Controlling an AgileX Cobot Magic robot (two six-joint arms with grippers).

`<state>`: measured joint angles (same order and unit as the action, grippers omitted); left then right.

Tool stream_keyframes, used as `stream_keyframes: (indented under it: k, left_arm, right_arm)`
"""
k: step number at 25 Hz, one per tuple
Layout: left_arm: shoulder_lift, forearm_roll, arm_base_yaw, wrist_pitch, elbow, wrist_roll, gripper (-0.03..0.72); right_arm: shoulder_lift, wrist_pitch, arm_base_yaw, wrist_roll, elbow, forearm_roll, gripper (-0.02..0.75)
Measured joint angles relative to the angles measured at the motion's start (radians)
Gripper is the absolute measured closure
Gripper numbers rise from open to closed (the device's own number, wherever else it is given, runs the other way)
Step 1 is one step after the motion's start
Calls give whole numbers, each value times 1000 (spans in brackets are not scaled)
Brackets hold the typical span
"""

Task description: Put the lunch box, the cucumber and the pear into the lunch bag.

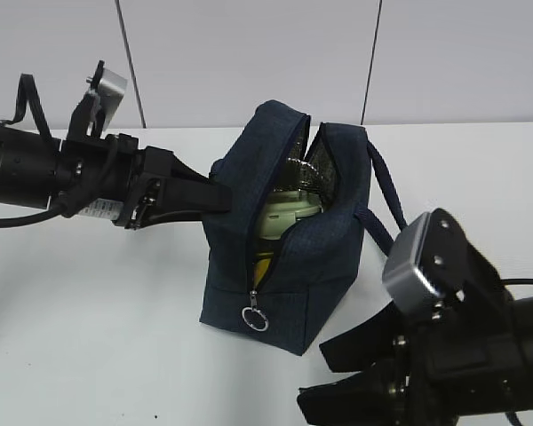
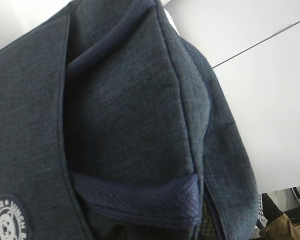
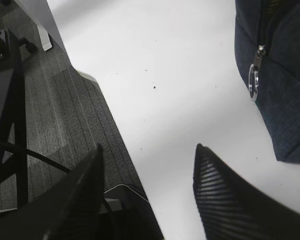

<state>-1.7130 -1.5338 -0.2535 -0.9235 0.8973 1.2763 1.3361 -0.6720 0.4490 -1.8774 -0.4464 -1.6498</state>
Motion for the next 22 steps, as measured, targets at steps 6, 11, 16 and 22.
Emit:
stream_keyframes:
  k: [6, 11, 16, 22]
  left_arm:
    - [0, 1, 0, 0, 0, 0, 445]
    - [0, 1, 0, -3, 0, 0, 445]
    - [0, 1, 0, -3, 0, 0, 445]
    - [0, 1, 0, -8, 0, 0, 445]
  right_arm:
    - [173, -30, 2, -311, 3, -133, 299]
    - [268, -20, 2, -381, -42, -141, 299]
    - [308, 9, 2, -413, -104, -143, 299]
    - [349, 40, 2, -430, -162, -146, 300]
